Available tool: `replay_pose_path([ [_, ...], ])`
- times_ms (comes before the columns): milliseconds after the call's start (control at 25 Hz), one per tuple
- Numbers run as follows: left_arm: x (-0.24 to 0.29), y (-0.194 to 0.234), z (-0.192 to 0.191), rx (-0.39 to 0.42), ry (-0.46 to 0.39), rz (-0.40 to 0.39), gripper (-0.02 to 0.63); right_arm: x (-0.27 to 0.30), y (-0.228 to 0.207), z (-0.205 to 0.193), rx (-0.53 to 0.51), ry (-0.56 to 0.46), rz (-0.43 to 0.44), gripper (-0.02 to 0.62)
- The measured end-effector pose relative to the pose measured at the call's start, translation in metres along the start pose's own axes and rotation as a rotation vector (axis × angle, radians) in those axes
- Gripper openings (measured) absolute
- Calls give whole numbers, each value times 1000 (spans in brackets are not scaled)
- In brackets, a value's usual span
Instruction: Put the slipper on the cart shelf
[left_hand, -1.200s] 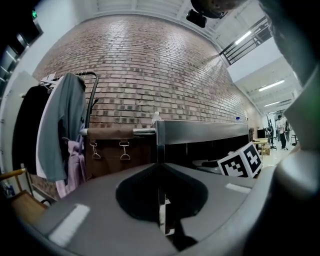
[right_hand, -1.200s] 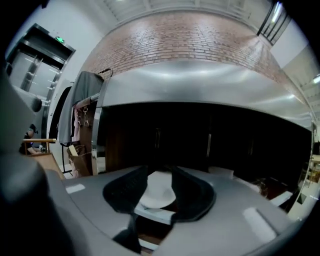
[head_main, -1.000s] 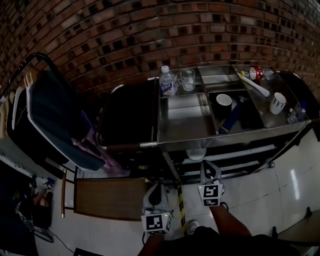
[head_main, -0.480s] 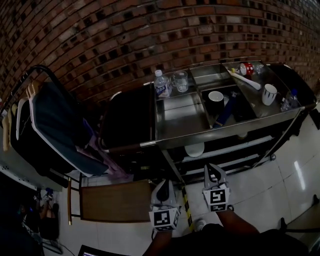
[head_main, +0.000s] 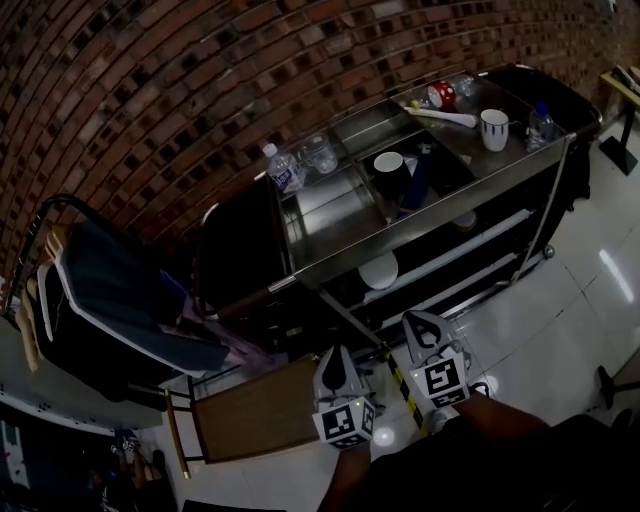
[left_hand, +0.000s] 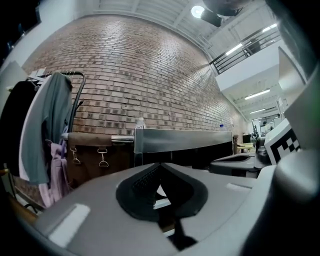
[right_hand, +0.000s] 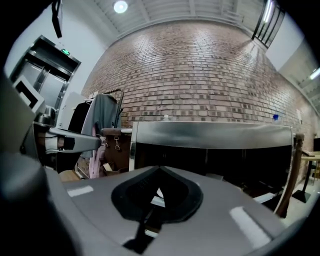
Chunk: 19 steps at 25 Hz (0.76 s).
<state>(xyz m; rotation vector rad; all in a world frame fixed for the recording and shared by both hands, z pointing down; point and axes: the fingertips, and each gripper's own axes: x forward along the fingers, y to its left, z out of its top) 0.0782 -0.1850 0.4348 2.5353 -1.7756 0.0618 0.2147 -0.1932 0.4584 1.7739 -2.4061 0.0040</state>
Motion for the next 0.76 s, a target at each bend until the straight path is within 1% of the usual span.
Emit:
replay_pose_path([
  [240, -1, -11, 9, -7, -7, -21, 17, -15, 0, 4, -2, -5, -3, 2],
  [400, -2, 5, 8, 0, -8, 20, 17, -21, 3, 6, 5, -21, 10, 2],
  [520, -2, 15, 6, -6, -10, 48, 17, -23, 5, 6, -16, -26, 20, 2],
  [640, -3, 12, 4, -5, -12, 48, 17, -24, 6, 3, -21, -19, 32, 2],
  [760, -3, 5, -2, 6, -1, 34, 17, -24, 8, 2, 4, -15, 49, 2],
])
